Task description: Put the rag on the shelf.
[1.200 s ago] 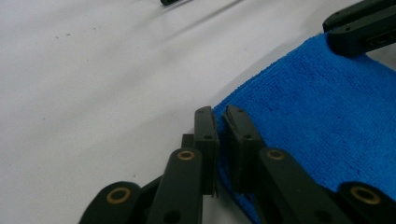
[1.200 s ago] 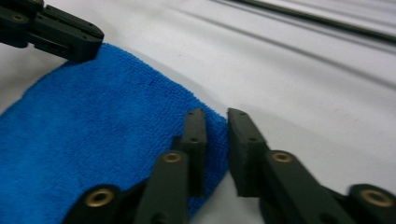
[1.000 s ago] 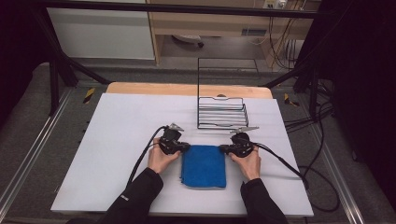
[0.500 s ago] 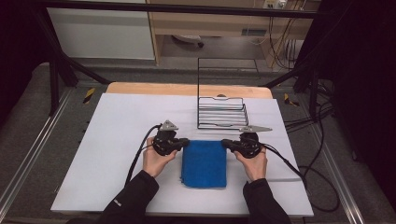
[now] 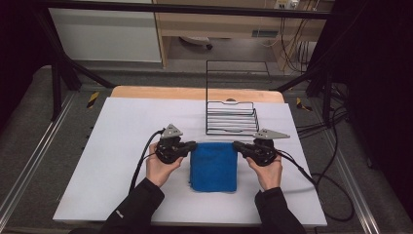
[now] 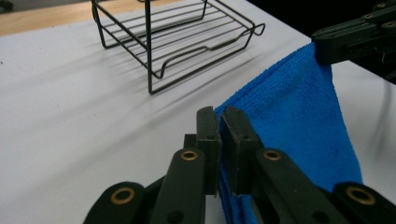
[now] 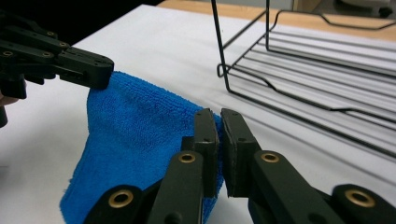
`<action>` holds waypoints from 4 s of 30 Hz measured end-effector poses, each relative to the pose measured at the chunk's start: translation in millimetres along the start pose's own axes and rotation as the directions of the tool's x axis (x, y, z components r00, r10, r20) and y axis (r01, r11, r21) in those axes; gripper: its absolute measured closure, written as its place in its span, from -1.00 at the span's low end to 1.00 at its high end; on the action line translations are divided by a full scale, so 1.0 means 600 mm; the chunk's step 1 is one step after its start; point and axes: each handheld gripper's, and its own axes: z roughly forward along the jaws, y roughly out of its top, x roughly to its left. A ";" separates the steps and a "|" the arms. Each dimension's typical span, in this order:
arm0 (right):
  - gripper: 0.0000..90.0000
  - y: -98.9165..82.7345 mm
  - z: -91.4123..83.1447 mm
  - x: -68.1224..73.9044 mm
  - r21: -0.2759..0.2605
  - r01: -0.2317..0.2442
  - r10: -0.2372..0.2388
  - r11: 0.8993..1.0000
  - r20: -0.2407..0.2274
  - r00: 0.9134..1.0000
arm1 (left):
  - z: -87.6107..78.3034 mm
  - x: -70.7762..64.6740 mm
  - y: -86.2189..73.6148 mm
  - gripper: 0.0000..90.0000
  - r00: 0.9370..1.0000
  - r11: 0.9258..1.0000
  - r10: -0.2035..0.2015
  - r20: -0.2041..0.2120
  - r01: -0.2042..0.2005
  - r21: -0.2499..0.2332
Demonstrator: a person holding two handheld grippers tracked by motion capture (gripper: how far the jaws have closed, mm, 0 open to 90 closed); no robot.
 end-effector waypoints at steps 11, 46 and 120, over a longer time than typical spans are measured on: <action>0.91 0.022 -0.032 0.018 -0.078 0.045 -0.045 0.996 0.005 0.999 | -0.027 -0.019 0.016 0.89 1.000 0.996 0.021 -0.013 -0.022 -0.087; 0.91 0.095 -0.121 0.048 -0.329 0.152 -0.121 0.932 0.111 0.986 | -0.073 -0.060 0.110 0.90 0.998 0.945 0.064 -0.014 -0.065 -0.322; 0.92 0.345 -0.176 -0.011 -0.548 0.225 -0.103 0.806 0.245 0.964 | -0.083 -0.061 0.382 0.90 0.989 0.821 0.095 -0.112 -0.142 -0.553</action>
